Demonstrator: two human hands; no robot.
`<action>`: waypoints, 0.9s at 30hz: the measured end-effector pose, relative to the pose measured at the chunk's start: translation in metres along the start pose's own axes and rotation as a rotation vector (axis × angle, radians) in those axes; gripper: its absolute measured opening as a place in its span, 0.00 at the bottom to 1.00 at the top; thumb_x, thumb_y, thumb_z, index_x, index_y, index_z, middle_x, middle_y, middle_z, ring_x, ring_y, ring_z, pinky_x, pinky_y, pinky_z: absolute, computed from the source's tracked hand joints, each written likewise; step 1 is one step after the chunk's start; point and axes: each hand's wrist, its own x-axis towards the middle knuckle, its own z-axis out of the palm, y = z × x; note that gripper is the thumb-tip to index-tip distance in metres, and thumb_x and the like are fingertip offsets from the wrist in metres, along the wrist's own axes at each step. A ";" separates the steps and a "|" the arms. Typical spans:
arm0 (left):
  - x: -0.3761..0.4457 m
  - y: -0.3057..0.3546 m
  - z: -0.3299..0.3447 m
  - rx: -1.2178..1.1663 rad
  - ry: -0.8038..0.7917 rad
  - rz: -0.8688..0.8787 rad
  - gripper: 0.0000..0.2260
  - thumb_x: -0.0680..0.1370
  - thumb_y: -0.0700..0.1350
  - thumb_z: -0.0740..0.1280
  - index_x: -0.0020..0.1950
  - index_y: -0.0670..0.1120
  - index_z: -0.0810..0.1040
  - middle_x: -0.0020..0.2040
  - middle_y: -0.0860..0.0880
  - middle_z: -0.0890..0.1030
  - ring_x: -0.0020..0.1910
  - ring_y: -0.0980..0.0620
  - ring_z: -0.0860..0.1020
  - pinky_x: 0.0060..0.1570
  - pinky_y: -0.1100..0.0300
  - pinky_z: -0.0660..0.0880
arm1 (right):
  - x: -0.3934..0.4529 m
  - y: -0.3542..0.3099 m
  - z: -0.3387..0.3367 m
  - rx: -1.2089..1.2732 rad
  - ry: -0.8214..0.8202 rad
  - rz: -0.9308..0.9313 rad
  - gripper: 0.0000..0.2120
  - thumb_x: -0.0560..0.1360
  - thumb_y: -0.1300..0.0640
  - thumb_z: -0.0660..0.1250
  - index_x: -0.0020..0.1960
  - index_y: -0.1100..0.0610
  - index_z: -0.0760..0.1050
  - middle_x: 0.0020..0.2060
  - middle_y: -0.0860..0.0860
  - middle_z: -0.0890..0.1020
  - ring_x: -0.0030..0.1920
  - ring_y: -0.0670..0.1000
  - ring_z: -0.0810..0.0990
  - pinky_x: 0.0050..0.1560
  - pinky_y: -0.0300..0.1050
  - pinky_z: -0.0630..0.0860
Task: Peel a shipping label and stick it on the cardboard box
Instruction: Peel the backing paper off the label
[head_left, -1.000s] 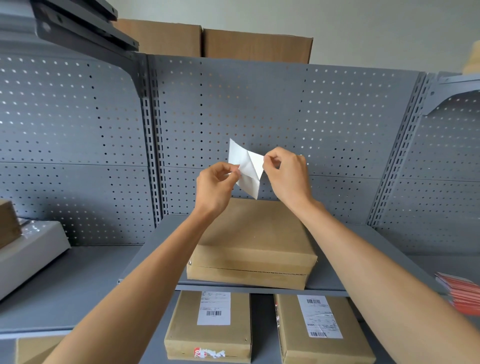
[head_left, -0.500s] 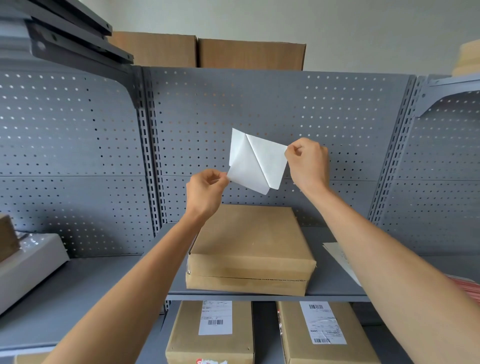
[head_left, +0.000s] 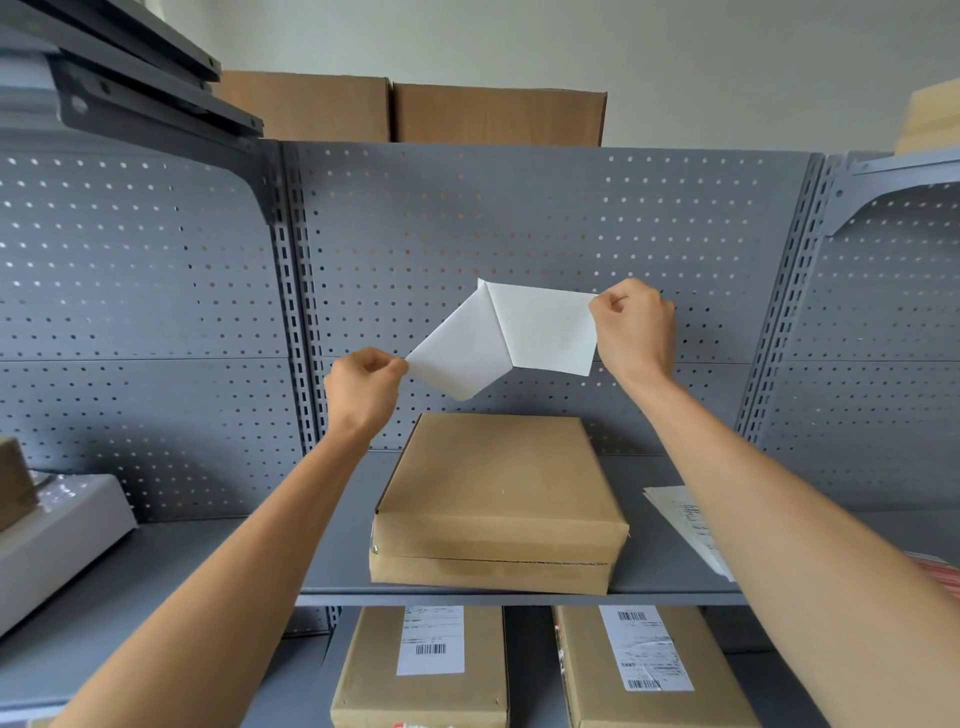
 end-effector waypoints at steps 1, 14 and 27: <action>0.001 0.000 -0.002 0.004 0.014 -0.005 0.05 0.78 0.42 0.67 0.47 0.43 0.83 0.32 0.49 0.77 0.27 0.52 0.72 0.26 0.62 0.69 | 0.001 0.000 0.000 0.002 0.003 -0.002 0.08 0.74 0.58 0.60 0.41 0.56 0.78 0.34 0.51 0.83 0.37 0.56 0.81 0.36 0.48 0.78; 0.010 -0.022 -0.035 0.029 0.154 -0.112 0.08 0.74 0.43 0.66 0.45 0.40 0.82 0.31 0.47 0.77 0.29 0.48 0.72 0.34 0.58 0.74 | 0.008 0.012 -0.005 0.020 0.030 0.057 0.09 0.71 0.58 0.59 0.32 0.53 0.69 0.26 0.50 0.73 0.32 0.56 0.71 0.29 0.44 0.66; 0.001 -0.034 -0.056 0.278 0.196 -0.005 0.10 0.72 0.47 0.64 0.40 0.41 0.77 0.34 0.41 0.80 0.33 0.43 0.74 0.36 0.54 0.74 | -0.007 0.010 0.010 0.037 -0.032 0.059 0.09 0.72 0.59 0.58 0.40 0.56 0.78 0.33 0.53 0.82 0.36 0.57 0.78 0.34 0.45 0.72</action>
